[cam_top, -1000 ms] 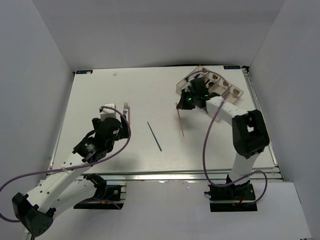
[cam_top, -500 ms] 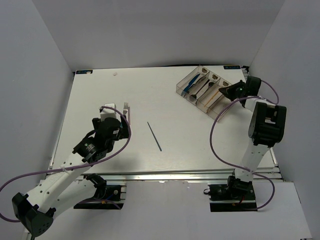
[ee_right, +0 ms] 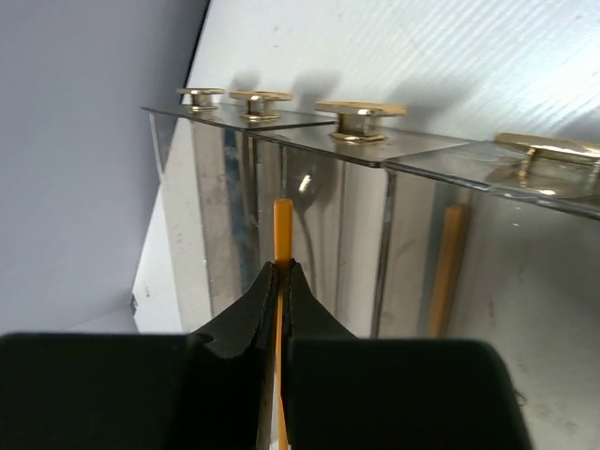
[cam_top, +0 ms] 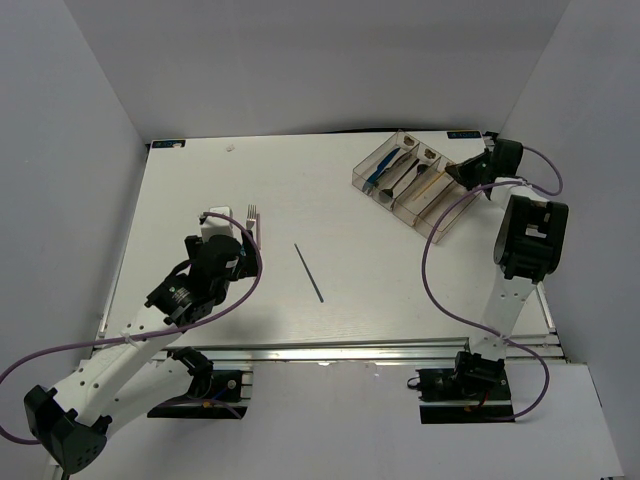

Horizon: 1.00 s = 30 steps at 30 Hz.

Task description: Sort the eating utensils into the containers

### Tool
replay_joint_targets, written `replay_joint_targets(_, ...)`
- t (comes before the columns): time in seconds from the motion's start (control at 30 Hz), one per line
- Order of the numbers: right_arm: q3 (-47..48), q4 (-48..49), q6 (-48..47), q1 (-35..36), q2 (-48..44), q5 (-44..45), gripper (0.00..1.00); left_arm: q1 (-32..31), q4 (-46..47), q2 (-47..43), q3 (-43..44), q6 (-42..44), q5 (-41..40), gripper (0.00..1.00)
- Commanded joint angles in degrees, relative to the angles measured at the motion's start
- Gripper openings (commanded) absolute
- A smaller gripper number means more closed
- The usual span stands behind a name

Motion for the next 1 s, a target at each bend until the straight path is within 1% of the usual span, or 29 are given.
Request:
replay_joint_targets(0.0,2.6,-3.5,-3.6,-0.2,0.3,1.7,0.00,-0.1,1.1,-0.7,0.2,0.6,0.7,0.98)
replay_joint_targets(0.13,2.6,-4.1,-5.7,-0.2,0.1,-0.4,0.00,-0.1,1.1,-0.6,0.2,0.6,0.7,0.98)
replay_joint_targets(0.23,2.0,-4.4,-7.7,0.3,-0.9,-1.3,0.08,-0.1,1.1,-0.5,0.2,0.6,0.8,0.98)
replay_joint_targets(0.27,2.1,-4.8,-9.6,0.7,-1.3,-0.9,0.22,-0.1,1.1,-0.6,0.2,0.6,0.8,0.98)
replay_joint_targets(0.33,2.3,-5.1,-10.9,1.1,-2.7,0.3,0.32,-0.1,1.1,-0.6,0.2,0.6,0.8,0.98)
replay_joint_targets(0.37,2.2,-6.9,-11.2,1.0,-3.6,0.5,0.44,-0.1,1.1,-0.8,0.2,0.6,0.8,0.98)
replay_joint_targets(0.6,1.7,-8.0,-11.5,1.8,-8.1,1.7,0.45,-0.1,1.0,-1.3,0.1,0.4,0.4,0.98)
replay_joint_targets(0.63,1.8,-8.7,-11.9,2.1,-8.9,2.9,0.46,-0.1,1.0,-1.3,0.1,0.4,0.5,0.98)
replay_joint_targets(0.67,1.9,-9.5,-12.9,3.6,-10.9,4.1,0.46,-0.1,1.1,-1.4,0.1,0.4,0.5,0.98)
replay_joint_targets(0.7,2.1,-11.6,-16.1,4.8,-12.1,5.6,0.47,0.0,1.0,-1.4,0.2,0.4,0.5,0.98)
replay_joint_targets(0.73,2.4,-13.4,-18.0,6.2,-13.3,10.2,0.55,-0.1,1.1,-1.4,0.3,0.4,0.4,0.98)
replay_joint_targets(0.77,3.4,-15.2,-20.4,10.0,-16.0,12.9,0.63,-0.1,0.9,-1.5,0.2,0.4,0.2,0.98)
replay_joint_targets(0.8,3.9,-18.9,-25.9,13.1,-17.2,19.8,0.79,-0.1,0.8,-1.5,0.3,0.4,-0.1,0.98)
replay_joint_targets(0.83,4.5,-21.1,-28.3,15.8,-18.5,24.2,0.89,-0.1,0.7,-1.7,0.5,0.1,-0.9,0.98)
replay_joint_targets(0.87,4.1,-22.8,-31.0,22.0,-21.2,27.6,0.89,-0.1,0.3,-1.8,0.6,-0.1,-1.5,0.98)
replay_joint_targets(0.9,2.9,-23.8,-33.3,25.3,-22.6,32.8,0.89,-0.1,0.0,-1.9,0.6,-0.6,-2.2,0.98)
replay_joint_targets(0.93,1.7,-24.1,-34.8,30.2,-23.9,33.3,0.89,-0.1,-0.3,-2.5,0.7,-1.0,-2.8,0.98)
replay_joint_targets(0.97,-2.3,-24.0,-34.9,31.8,-26.2,30.7,0.89,-0.1,-0.5,-2.8,0.7,-1.2,-4.2,0.98)
